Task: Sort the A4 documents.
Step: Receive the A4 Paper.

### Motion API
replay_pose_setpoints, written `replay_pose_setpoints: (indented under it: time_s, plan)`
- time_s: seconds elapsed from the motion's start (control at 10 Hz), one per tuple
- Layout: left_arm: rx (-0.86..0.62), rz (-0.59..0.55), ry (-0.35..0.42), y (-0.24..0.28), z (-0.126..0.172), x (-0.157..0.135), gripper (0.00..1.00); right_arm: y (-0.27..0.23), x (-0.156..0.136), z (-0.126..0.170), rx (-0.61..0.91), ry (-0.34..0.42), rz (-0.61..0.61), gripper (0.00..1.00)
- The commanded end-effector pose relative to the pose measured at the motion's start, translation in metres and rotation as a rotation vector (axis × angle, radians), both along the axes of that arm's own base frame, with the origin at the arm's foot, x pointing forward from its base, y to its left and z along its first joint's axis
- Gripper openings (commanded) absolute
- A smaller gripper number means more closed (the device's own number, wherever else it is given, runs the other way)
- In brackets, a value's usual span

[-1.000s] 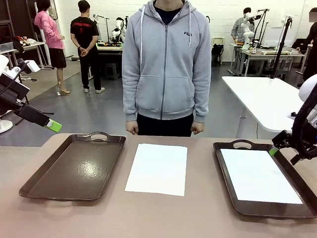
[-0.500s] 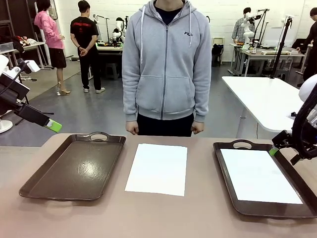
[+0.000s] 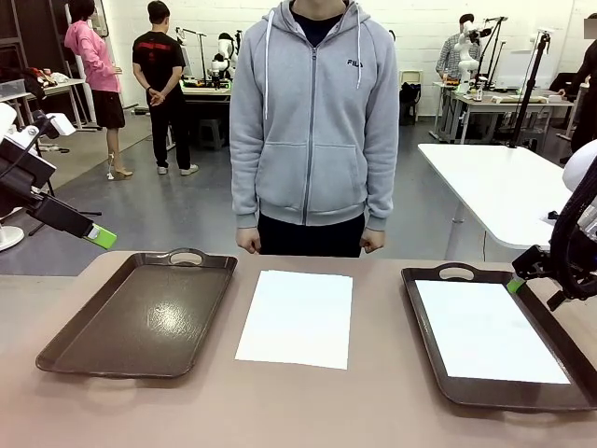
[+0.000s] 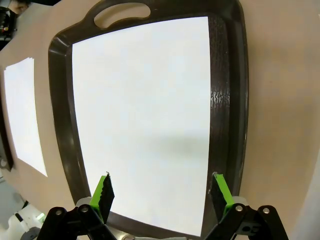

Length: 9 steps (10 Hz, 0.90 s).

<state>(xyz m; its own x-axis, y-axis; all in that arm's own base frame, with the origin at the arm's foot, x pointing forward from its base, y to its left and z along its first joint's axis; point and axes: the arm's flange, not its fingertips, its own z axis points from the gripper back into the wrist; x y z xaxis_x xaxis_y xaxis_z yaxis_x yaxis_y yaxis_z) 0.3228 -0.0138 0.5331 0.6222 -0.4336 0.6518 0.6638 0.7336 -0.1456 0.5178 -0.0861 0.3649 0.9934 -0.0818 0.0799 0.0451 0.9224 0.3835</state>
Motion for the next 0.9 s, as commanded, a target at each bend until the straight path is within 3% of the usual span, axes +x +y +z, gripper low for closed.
replay_pose_setpoints:
  time_s: [0.0, 0.2, 0.4, 0.6, 0.8]
  plan:
    - [-0.006, -0.003, 0.001, 0.0, 0.0, 0.0, 1.0, 0.0, 0.0, 0.0, 0.0, 0.0, 0.0, 1.0]
    - [-0.006, -0.003, 0.001, 0.0, 0.0, 0.0, 1.0, 0.018, -0.066, 0.055, -0.052, -0.334, 0.167, 1.0]
    - [-0.006, -0.003, 0.001, 0.0, 0.0, 0.0, 1.0, 0.025, -0.091, 0.096, -0.06, -0.537, 0.273, 1.0]
    - [-0.006, -0.003, 0.001, 0.0, 0.0, 0.0, 1.0, 0.042, -0.105, 0.127, 0.001, -0.63, 0.412, 1.0]
    - [-0.006, -0.003, 0.001, 0.0, 0.0, 0.0, 1.0, 0.058, -0.116, 0.158, 0.132, -0.663, 0.621, 1.0]
